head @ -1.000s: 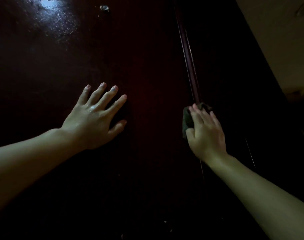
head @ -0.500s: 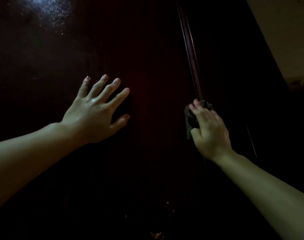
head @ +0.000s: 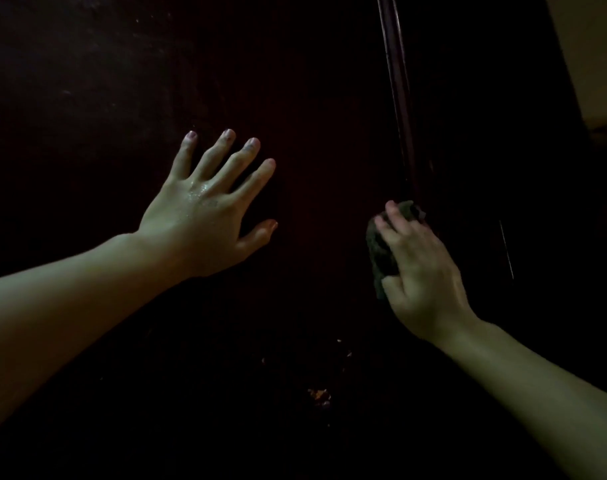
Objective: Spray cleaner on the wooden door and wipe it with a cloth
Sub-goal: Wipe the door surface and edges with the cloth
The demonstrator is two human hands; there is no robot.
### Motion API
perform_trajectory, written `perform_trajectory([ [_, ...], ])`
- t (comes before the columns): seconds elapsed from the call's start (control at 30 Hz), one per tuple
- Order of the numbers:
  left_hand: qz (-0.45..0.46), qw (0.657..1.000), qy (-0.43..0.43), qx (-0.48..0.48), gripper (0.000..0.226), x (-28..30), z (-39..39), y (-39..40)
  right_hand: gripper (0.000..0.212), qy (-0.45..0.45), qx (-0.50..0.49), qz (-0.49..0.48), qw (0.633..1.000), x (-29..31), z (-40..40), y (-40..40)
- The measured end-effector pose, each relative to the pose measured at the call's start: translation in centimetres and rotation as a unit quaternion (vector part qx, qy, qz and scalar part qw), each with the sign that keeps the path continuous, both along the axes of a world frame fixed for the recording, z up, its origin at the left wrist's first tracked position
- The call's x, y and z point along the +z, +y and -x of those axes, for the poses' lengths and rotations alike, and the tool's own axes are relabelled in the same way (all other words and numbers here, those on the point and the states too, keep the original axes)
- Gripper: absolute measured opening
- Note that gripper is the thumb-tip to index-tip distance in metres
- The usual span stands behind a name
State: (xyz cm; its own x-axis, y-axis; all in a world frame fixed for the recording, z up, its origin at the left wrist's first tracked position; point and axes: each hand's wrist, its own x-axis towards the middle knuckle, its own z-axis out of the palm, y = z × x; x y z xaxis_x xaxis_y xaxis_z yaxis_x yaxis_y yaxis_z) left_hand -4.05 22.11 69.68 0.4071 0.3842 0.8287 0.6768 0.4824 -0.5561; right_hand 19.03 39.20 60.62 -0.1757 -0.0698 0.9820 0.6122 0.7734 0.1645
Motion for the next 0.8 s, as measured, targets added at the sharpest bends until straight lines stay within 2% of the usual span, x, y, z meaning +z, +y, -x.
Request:
perform_trajectory([
  [0.07, 0.004, 1.000, 0.001, -0.003, 0.080, -0.6, 0.0, -0.1, 0.069, 0.033, 0.008, -0.006, 0.999, -1.2, 2.1, -1.1],
  [0.13, 0.012, 1.000, 0.004, -0.005, 0.079, -1.7, 0.1, -0.2, 0.071, -0.052, 0.020, -0.080, 0.995, -5.0, 3.8, -1.9],
  [0.23, 0.025, 1.000, 0.003, -0.012, 0.077, -3.6, 0.3, -0.5, 0.068, -0.229, 0.023, -0.179, 0.957, -11.9, 4.8, -3.5],
  [0.33, 0.034, 0.999, 0.009, -0.012, 0.075, -5.1, 0.5, -0.9, 0.063, -0.314, 0.022, -0.225, 0.922, -12.2, 4.1, -3.4],
  [0.4, 0.033, 0.999, 0.008, -0.018, 0.073, -5.5, 0.5, -1.0, 0.065, -0.267, 0.017, -0.188, 0.945, -8.9, 3.8, -3.1],
  [0.47, 0.030, 0.999, 0.010, -0.021, 0.071, -5.6, 0.5, -1.0, 0.068, -0.151, 0.016, -0.098, 0.984, -4.9, 4.3, -3.7],
  [0.53, 0.030, 0.999, 0.011, -0.032, 0.067, -5.6, 0.6, -1.0, 0.069, -0.041, 0.018, -0.021, 0.999, -2.9, 6.0, -5.2],
  [0.6, 0.032, 0.998, 0.001, -0.055, 0.060, -5.5, 0.7, -1.1, 0.069, -0.031, 0.034, -0.016, 0.999, -4.1, 8.2, -6.9],
  [0.67, 0.037, 0.996, -0.012, -0.075, 0.056, -5.7, 0.9, -1.3, 0.066, -0.134, 0.044, -0.096, 0.985, -8.1, 9.8, -8.0],
  [0.73, 0.045, 0.995, -0.017, -0.082, 0.054, -6.4, 1.3, -1.7, 0.065, -0.261, 0.028, -0.168, 0.950, -12.2, 10.3, -9.0],
  [0.8, 0.059, 0.995, -0.014, -0.081, 0.053, -7.3, 1.9, -2.4, 0.063, -0.326, 0.032, -0.206, 0.922, -13.0, 9.7, -8.8],
])
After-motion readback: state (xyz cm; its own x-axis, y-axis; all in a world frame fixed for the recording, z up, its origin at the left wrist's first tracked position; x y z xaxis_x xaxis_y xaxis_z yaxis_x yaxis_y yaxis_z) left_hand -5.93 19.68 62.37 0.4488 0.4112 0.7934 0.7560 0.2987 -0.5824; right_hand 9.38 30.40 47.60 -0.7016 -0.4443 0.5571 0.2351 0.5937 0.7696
